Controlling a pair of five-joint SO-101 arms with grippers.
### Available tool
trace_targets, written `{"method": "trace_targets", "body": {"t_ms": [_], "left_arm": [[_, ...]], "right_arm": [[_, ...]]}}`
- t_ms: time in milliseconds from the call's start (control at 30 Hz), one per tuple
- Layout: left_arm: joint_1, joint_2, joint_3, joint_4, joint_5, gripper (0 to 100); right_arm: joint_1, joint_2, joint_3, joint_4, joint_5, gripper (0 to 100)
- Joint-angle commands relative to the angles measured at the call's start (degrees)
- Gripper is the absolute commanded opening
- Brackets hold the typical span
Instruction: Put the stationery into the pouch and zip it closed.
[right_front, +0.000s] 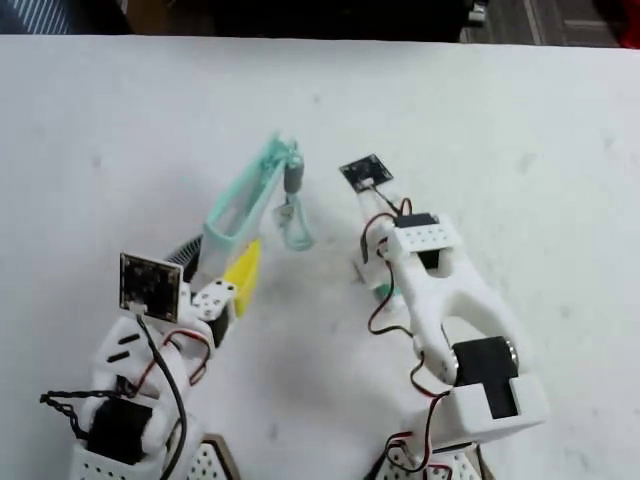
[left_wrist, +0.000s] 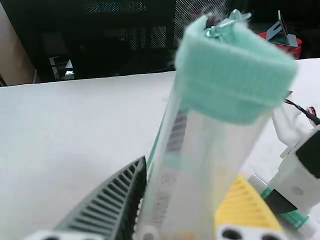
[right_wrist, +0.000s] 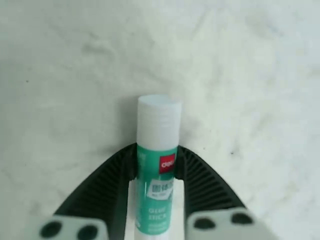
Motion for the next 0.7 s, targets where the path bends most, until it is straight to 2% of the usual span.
{"method": "trace_targets", "body": {"t_ms": [0, 333, 433, 667], "left_arm": [[1.01, 0.04, -1.05, 0.35, -0.44, 22], [1.54, 0.04, -1.49, 2.11, -0.79, 22], [1.54, 0.04, -1.49, 2.02, -3.16, 22], [1.54, 0.04, -1.49, 1.93, -3.08, 22]], "right_arm": [[0.04, -2.33, -0.18, -1.27, 0.18, 1.6], [0.04, -2.33, -0.18, -1.27, 0.18, 1.6], [0.31, -2.51, -0.53, -1.10, 0.18, 1.6], [1.27, -15.43, -3.87, 4.09, 0.26, 1.6]]}}
